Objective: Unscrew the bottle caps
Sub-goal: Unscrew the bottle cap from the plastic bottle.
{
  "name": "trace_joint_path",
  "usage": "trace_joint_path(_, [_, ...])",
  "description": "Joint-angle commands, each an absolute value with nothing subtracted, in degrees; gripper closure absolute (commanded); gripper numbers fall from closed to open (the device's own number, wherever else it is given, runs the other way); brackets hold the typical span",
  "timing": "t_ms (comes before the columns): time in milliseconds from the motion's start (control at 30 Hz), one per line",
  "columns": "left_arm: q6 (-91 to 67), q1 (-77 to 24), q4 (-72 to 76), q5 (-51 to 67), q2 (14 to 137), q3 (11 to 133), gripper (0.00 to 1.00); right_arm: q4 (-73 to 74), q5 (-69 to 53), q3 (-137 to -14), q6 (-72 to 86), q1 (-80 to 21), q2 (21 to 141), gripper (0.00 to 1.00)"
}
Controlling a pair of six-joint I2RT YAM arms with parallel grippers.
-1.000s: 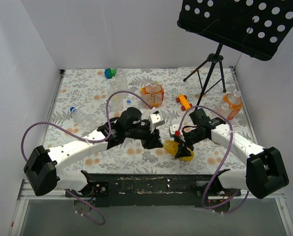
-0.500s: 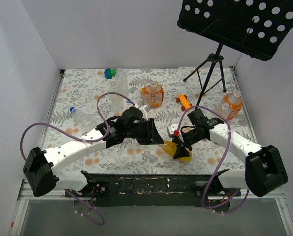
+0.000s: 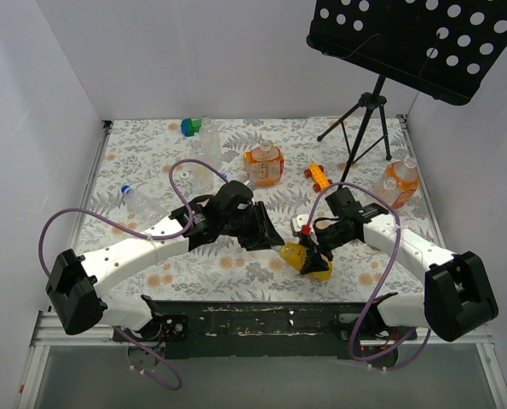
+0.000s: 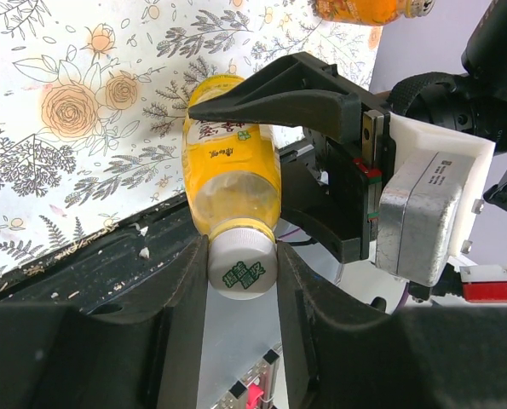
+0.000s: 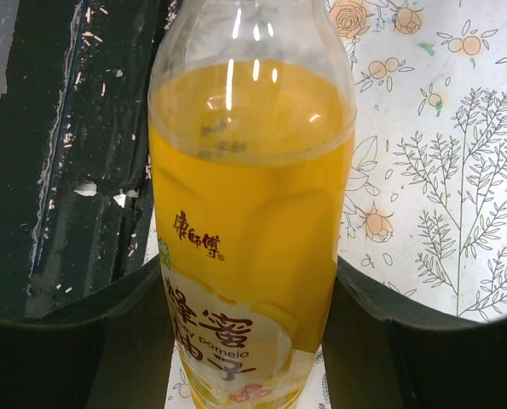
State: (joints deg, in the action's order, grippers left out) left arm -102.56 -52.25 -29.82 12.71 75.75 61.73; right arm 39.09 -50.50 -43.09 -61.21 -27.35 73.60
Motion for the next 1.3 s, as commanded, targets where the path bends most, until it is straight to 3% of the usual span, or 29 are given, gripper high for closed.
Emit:
trace_joint_path(0, [-103.4, -51.2, -26.4, 10.5, 71.4, 64.9, 1.00, 41.6, -45.0, -42.6, -64.3, -27.5, 74.4, 0.90])
trace_joint_path(333, [-117.1, -51.3, -27.9, 13.8, 73.4, 65.6, 1.00, 41.2, -44.3, -42.5, -64.1, -27.6, 74.4, 0.90])
trace_joint_path(533, [-121.6, -51.3, -32.8, 7.7, 72.2, 68.2, 1.00, 40.3, -43.9, -42.3, -63.4, -27.6, 73.2, 0.90])
trace_joint_path(1267, [-119.9, -48.3, -29.9, 9.9, 64.6, 62.1, 1.00, 40.3, -44.4, -42.2, -63.9, -27.6, 72.1, 0.90])
